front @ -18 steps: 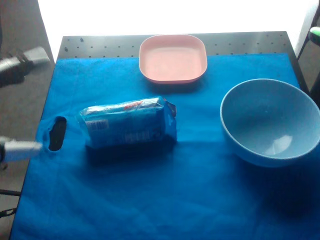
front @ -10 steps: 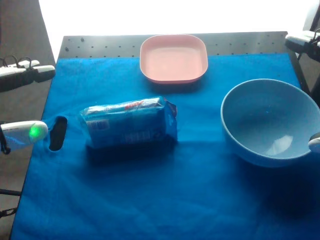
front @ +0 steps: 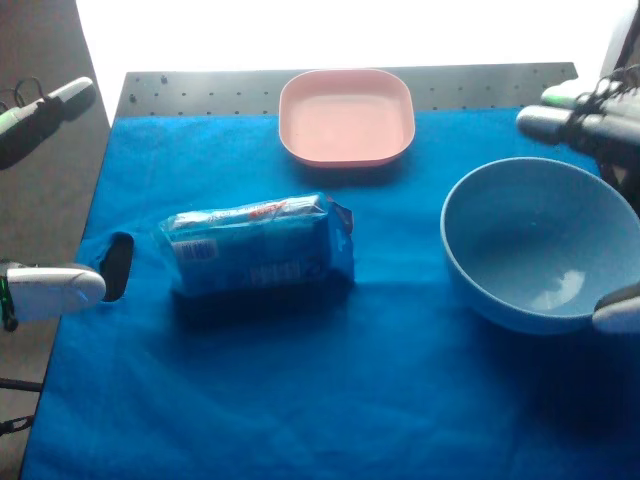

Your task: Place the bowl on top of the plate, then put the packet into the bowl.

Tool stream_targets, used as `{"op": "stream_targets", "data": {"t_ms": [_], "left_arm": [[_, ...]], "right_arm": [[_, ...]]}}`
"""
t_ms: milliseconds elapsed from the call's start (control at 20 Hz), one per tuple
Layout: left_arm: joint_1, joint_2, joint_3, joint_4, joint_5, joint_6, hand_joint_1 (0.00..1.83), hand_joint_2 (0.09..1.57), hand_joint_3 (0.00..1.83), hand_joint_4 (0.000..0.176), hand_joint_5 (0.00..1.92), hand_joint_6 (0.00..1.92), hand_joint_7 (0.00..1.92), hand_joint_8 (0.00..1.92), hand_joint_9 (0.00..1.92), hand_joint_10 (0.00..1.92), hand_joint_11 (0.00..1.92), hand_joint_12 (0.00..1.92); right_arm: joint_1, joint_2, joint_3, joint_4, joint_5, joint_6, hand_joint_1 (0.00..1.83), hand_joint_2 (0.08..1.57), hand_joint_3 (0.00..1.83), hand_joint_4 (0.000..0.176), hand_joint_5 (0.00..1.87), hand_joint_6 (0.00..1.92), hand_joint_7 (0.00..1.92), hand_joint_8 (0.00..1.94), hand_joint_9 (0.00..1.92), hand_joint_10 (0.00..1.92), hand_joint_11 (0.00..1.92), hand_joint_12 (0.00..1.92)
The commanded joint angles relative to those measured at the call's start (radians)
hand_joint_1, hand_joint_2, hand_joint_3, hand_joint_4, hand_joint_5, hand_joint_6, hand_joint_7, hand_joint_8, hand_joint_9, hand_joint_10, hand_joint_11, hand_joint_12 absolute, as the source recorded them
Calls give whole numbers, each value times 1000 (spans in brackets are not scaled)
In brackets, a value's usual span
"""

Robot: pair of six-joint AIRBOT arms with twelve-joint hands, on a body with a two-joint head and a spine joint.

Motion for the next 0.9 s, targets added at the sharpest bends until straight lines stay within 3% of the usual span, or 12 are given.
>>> {"op": "stream_targets", "data": {"t_ms": [0, 100, 200, 350, 450, 500, 600, 700, 800, 850], "left_arm": [[-9, 6, 0, -18, -121, -3, 667, 800, 0, 176, 0, 0, 0, 0, 0, 0, 0, 0], [-9, 6, 0, -18, -116, -2, 684, 805, 0, 176, 0, 0, 0, 0, 0, 0, 0, 0], [-9, 4, 0, -18, -113, -2, 649, 807, 0, 176, 0, 0, 0, 0, 0, 0, 0, 0], [-10, 1, 1, -18, -111, -3, 670, 804, 0, 172, 0, 0, 0, 0, 0, 0, 0, 0], [-10, 0, 2, -18, -110, -3, 661, 817, 0, 173, 0, 0, 0, 0, 0, 0, 0, 0], [-10, 0, 2, -18, -109, -3, 668, 824, 0, 172, 0, 0, 0, 0, 0, 0, 0, 0], [-10, -1, 2, -18, -110, -3, 665, 831, 2, 176, 0, 0, 0, 0, 0, 0, 0, 0], [-10, -2, 2, -18, -113, -3, 661, 834, 3, 176, 0, 0, 0, 0, 0, 0, 9, 4], [-10, -4, 2, -19, -113, -3, 689, 836, 3, 176, 0, 0, 0, 0, 0, 0, 0, 0], [-10, -5, 2, -19, -112, -3, 672, 838, 4, 176, 0, 0, 0, 0, 0, 0, 6, 3]], "right_arm": [[23, -3, 5, 2, 50, 3, 619, 788, 0, 176, 34, 1, 0, 0, 2, 0, 24, 11], [67, -3, 7, -73, -31, 3, 643, 804, 5, 176, 43, 5, 0, 0, 0, 0, 0, 0], [122, -7, 7, -174, -124, 3, 652, 853, 23, 152, 60, 10, 0, 0, 0, 0, 0, 0], [151, -17, 7, -244, -182, 4, 629, 887, 3, 86, 116, 4, 33, 2, 80, 10, 123, 59], [154, -28, 10, -273, -217, 4, 649, 882, 0, 20, 176, 6, 160, 12, 222, 22, 239, 126], [155, -37, 12, -292, -241, 4, 669, 880, 0, 9, 201, 1, 202, 3, 291, 11, 281, 174], [155, -49, 15, -316, -265, 10, 757, 890, 0, 0, 340, 6, 325, 4, 434, 0, 283, 648], [155, -67, 22, -340, -283, 22, 787, 905, 0, 0, 404, 0, 409, 1, 470, 3, 212, 805], [155, -91, 43, -373, -288, 74, 931, 935, 1, 0, 495, 4, 554, 8, 603, 16, 376, 900], [157, -108, 62, -394, -288, 121, 1082, 1060, 9, 0, 574, 9, 670, 16, 719, 29, 512, 901]]}}
